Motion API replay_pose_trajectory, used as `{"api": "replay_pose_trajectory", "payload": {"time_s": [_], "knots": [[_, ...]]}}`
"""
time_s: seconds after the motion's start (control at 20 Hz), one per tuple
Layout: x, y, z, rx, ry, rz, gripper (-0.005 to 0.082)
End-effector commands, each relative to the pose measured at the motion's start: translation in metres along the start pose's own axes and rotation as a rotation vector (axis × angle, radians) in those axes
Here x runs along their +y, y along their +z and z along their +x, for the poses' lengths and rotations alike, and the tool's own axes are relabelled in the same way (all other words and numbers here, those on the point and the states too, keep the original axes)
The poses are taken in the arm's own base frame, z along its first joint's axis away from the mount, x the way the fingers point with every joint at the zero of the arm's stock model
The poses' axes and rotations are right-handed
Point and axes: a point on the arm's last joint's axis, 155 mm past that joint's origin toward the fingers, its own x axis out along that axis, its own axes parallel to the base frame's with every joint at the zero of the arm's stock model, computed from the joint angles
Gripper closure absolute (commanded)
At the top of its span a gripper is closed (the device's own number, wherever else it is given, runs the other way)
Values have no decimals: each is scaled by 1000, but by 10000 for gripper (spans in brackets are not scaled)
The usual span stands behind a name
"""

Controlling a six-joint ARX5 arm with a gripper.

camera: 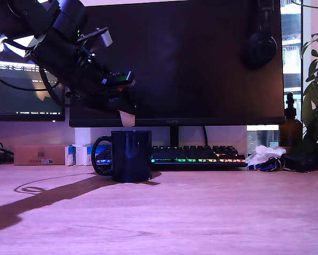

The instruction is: Pick up the coffee capsules on the table and drop them inside the coffee cup

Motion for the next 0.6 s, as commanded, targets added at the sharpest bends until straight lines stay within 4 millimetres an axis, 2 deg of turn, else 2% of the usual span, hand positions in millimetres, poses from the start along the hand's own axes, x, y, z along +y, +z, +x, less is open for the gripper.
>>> {"api": "replay_pose_trajectory", "payload": {"time_s": [0.0,0.15,0.2,0.3,0.35,0.55], "knots": [[2,0,5,-3,1,-3,451],[2,0,5,-4,1,-2,450],[2,0,5,-3,0,2,419],[3,1,5,-6,3,5,226],[2,1,5,-7,2,6,183],[2,3,5,-13,-1,9,181]]}}
